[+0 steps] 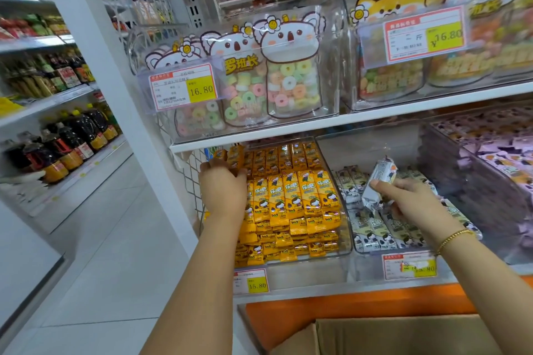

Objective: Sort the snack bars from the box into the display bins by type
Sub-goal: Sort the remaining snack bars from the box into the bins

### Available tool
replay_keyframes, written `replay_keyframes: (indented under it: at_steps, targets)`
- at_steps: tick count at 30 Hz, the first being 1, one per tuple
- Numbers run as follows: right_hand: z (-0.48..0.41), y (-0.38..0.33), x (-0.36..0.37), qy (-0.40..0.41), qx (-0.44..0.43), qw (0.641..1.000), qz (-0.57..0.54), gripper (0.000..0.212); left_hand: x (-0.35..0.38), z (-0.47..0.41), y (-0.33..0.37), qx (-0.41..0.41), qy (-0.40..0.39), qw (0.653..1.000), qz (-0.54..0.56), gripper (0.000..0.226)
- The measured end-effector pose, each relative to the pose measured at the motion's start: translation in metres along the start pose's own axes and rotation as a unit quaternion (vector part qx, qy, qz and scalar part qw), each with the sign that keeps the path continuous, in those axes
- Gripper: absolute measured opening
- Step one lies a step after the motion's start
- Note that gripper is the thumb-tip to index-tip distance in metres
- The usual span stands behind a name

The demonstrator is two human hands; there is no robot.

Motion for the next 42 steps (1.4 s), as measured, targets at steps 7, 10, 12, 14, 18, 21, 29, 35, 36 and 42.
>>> replay_keyframes:
  at_steps: [7,10,12,14,18,21,29,35,36,42]
  targets:
    - [0.012,-0.004,-0.019,0.001,-0.003,1.000,0.003,0.057,-0.006,0.080,0.067,0.153,-0.078,0.983,0.064,0.013]
    - [0.020,-0.007,-0.044,0.032,-0.033,0.996,0.081,0.051,0.013,0.130,0.091,0.220,-0.234,0.945,0.064,0.015]
    - [0.023,-0.008,-0.064,0.049,-0.052,0.988,0.135,0.046,0.028,0.160,0.097,0.253,-0.300,0.920,0.021,0.024]
    - [0.022,-0.009,-0.080,0.059,-0.061,0.975,0.207,0.045,0.037,0.178,0.092,0.257,-0.319,0.912,-0.001,0.035]
    - [0.011,-0.007,-0.084,0.057,-0.057,0.946,0.315,0.040,0.039,0.187,0.078,0.194,-0.299,0.932,0.061,0.055]
    - [-0.009,-0.004,-0.071,0.044,-0.043,0.932,0.357,0.037,0.045,0.189,0.068,0.159,-0.311,0.935,0.056,0.072]
    - [-0.075,0.001,-0.026,-0.006,0.052,0.897,0.439,0.030,0.045,0.186,0.071,0.200,-0.314,0.928,0.016,0.072]
    - [-0.085,-0.002,-0.004,-0.024,0.018,0.947,0.319,0.028,0.047,0.188,0.067,0.185,-0.324,0.926,0.051,0.073]
    - [-0.078,-0.002,-0.009,-0.009,0.013,0.962,0.273,0.024,0.047,0.189,0.066,0.183,-0.322,0.927,0.059,0.074]
    - [0.047,-0.007,-0.058,-0.055,-0.099,0.977,0.179,0.030,0.032,0.207,0.075,0.295,-0.226,0.912,0.172,0.018]
Point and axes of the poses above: each hand's wrist, its own z-axis away from the middle knuckle, its own x-axis out of the palm, y = z × x, the point moved 4 cm from there along -z, towards the middle knuckle, and after that the axes turned 12 degrees about z, right-handed, at the moved point
